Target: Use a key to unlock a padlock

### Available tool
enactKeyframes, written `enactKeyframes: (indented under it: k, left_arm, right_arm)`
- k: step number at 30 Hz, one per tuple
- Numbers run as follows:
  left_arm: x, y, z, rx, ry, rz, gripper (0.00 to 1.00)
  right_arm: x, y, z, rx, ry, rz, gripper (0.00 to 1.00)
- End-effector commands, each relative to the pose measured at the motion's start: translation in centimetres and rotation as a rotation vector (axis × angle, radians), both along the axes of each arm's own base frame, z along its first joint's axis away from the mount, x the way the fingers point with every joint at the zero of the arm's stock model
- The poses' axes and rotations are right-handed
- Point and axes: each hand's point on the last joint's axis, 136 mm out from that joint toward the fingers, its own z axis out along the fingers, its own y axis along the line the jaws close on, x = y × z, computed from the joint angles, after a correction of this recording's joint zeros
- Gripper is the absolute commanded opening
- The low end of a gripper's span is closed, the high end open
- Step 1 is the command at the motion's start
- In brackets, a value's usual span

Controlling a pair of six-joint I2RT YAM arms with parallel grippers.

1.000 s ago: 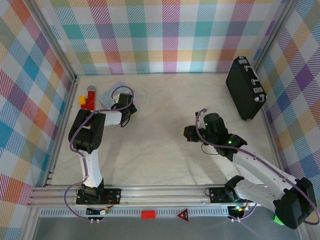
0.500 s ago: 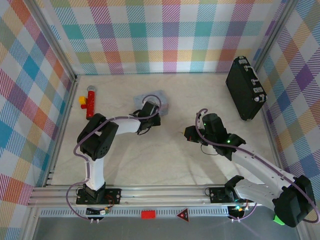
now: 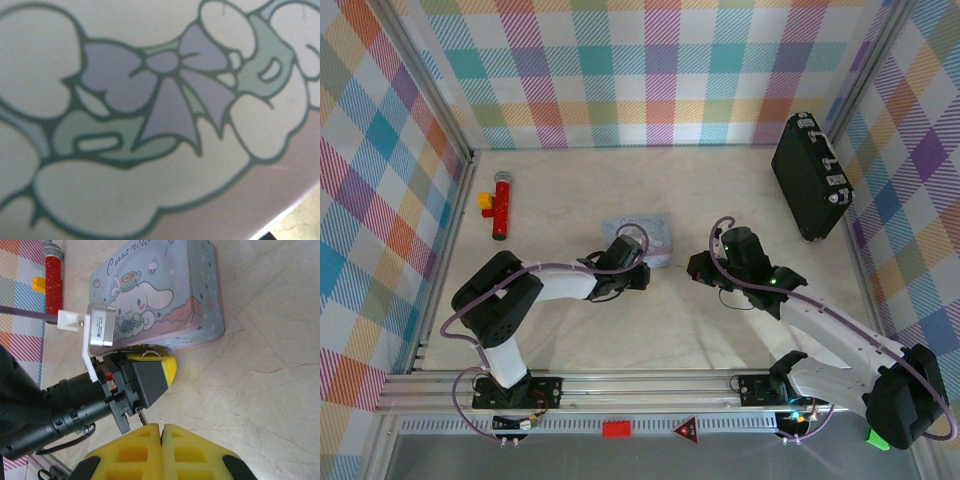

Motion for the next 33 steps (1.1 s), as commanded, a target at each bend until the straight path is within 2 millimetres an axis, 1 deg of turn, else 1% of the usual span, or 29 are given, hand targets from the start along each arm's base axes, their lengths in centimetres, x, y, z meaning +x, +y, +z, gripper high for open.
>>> enactKeyframes:
  k: [1, 2, 4, 6, 9, 10, 13, 15, 18, 19, 22, 26, 27, 29, 32, 33]
  left_arm:
    - [-1.3, 0.8, -0.5, -0.014, 0.011, 0.014, 0.19]
    - [-1.3, 1.1, -0.5, -0.018, -0.003, 0.028, 0.24]
    - [-1.2, 1.7, -0.3, -0.021, -0.029, 0.052, 0.31]
    - [-1.3, 2.0, 0.1, -0.04, -0.057, 0.058, 0.33]
    - [-1.7, 1.6, 0.7, -0.077, -0.083, 0.015, 0.34]
    - [-1.9, 1.5, 0.8, -0.086, -0.089, 0.001, 0.42]
    - [-2.3, 1.7, 1.1, -0.099, -0.107, -0.013, 0.45]
    - [-2.6, 1.7, 1.2, -0.106, -0.106, -0.027, 0.46]
    - [-2.9, 1.2, 1.2, -0.142, -0.096, -0.068, 0.47]
    - [-3.0, 1.2, 0.9, -0.146, -0.086, -0.075, 0.47]
    - [-2.7, 1.2, 0.8, -0.179, -0.069, -0.091, 0.47]
    - [-1.9, 2.0, 0.7, -0.207, -0.048, -0.098, 0.46]
    - [-1.7, 2.4, 0.6, -0.197, -0.055, -0.094, 0.45]
    - [-1.5, 2.7, 0.9, -0.191, -0.106, -0.12, 0.38]
    - [-1.1, 3.1, 2.1, -0.208, -0.225, -0.123, 0.37]
    - [-1.1, 3.1, 2.1, -0.201, -0.23, -0.134, 0.37]
  right_arm:
    - [0.0, 0.6, 0.2, 0.034, 0.013, 0.006, 0.0]
    - [0.1, 0.7, 0.3, 0.038, 0.011, 0.007, 0.0]
    - [0.0, 0.6, 0.3, 0.039, 0.013, 0.005, 0.0]
    - [0.0, 0.6, 0.3, 0.041, 0.014, 0.003, 0.0]
    - [-0.1, 0.6, 0.2, 0.041, 0.021, 0.003, 0.0]
    - [-0.1, 0.6, 0.1, 0.041, 0.024, 0.003, 0.0]
    - [-0.2, 0.6, 0.0, 0.044, 0.031, 0.001, 0.0]
    - [-0.3, 0.6, 0.0, 0.048, 0.034, 0.002, 0.0]
    - [-0.3, 0.7, 0.1, 0.053, 0.039, 0.001, 0.0]
    - [-0.3, 0.7, 0.1, 0.056, 0.039, 0.001, 0.0]
    - [-0.4, 0.8, 0.3, 0.065, 0.042, 0.001, 0.0]
    - [-0.7, 0.8, 0.3, 0.075, 0.046, 0.002, 0.0]
    - [-0.7, 0.7, 0.3, 0.078, 0.047, 0.0, 0.0]
    - [-0.8, 0.7, 0.1, 0.084, 0.052, -0.005, 0.0]
    - [-0.9, 0.8, -0.2, 0.091, 0.063, -0.008, 0.0]
    - [-0.9, 0.8, -0.2, 0.094, 0.066, -0.009, 0.0]
